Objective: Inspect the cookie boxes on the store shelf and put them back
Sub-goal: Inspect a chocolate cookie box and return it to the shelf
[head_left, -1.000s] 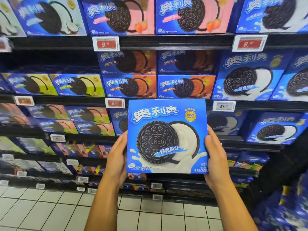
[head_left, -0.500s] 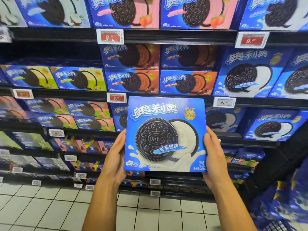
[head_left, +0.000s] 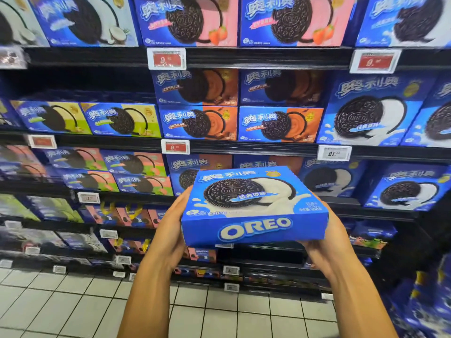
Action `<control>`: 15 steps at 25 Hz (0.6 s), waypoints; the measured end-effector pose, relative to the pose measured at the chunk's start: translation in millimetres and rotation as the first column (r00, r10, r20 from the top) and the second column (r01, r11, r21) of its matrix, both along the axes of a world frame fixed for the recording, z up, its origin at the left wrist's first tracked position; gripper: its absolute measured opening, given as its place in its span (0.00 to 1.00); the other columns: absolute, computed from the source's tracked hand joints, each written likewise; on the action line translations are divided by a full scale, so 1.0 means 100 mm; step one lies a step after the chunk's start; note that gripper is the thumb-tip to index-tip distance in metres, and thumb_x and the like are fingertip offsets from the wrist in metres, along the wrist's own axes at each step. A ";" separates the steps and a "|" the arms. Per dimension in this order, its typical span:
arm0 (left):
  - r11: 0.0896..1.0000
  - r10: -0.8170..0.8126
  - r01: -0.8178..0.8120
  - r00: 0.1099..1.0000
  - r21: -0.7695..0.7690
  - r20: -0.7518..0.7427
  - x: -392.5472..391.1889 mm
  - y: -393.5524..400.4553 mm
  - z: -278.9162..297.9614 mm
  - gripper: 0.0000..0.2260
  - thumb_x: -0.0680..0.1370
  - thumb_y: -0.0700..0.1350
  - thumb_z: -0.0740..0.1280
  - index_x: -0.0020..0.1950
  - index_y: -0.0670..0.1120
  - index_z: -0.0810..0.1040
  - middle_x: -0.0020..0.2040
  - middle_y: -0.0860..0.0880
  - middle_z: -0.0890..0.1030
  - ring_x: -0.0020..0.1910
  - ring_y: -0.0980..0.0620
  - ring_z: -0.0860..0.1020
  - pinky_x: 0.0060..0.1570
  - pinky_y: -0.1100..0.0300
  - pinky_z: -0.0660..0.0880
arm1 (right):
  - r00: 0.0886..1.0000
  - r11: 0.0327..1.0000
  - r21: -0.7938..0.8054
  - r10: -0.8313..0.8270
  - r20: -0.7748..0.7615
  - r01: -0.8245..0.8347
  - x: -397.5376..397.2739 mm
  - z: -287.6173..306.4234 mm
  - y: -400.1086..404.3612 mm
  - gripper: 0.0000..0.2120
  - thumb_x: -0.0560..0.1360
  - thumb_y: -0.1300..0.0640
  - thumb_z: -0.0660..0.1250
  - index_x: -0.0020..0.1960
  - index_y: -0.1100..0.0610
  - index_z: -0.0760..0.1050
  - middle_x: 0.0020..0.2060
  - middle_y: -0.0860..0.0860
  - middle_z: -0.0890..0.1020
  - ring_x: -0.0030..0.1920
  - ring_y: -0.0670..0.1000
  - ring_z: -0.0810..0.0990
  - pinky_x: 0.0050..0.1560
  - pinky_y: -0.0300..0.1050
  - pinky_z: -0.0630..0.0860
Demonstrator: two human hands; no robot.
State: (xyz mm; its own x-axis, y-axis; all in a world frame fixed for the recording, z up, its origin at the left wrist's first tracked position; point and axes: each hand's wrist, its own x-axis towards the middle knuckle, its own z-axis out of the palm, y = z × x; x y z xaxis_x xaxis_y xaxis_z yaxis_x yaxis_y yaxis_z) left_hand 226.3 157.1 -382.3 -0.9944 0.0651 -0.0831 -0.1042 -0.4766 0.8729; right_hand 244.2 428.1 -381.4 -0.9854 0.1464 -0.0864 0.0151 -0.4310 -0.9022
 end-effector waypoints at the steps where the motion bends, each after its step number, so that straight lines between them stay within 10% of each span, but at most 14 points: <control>1: 0.999 0.031 -0.031 0.999 -0.043 0.012 0.00 0.00 0.02 0.10 0.80 0.50 0.65 0.52 0.54 0.86 0.53 0.48 0.86 0.49 0.50 0.86 0.37 0.58 0.81 | 1.000 0.999 0.045 0.006 0.019 -0.007 0.00 0.01 -0.03 0.14 0.81 0.50 0.62 0.62 0.50 0.82 0.56 0.54 0.86 0.49 0.53 0.87 0.40 0.50 0.84; 15: 0.988 0.119 -0.110 0.990 -0.106 0.082 -0.02 -0.16 -0.07 0.11 0.81 0.48 0.65 0.44 0.54 0.87 0.47 0.47 0.87 0.40 0.50 0.86 0.31 0.60 0.80 | 0.996 0.991 0.131 0.018 0.086 -0.030 -0.03 -0.01 -0.21 0.15 0.80 0.47 0.64 0.61 0.52 0.82 0.52 0.54 0.87 0.51 0.57 0.87 0.52 0.60 0.83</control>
State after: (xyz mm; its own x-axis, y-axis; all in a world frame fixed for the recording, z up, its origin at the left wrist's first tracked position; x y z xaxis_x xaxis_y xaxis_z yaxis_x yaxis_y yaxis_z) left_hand 224.1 140.8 -389.6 -0.9834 -0.0616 -0.1707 -0.1324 -0.3994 0.9072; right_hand 241.6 406.6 -382.5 -0.9789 0.1384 -0.1506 0.1022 -0.3069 -0.9462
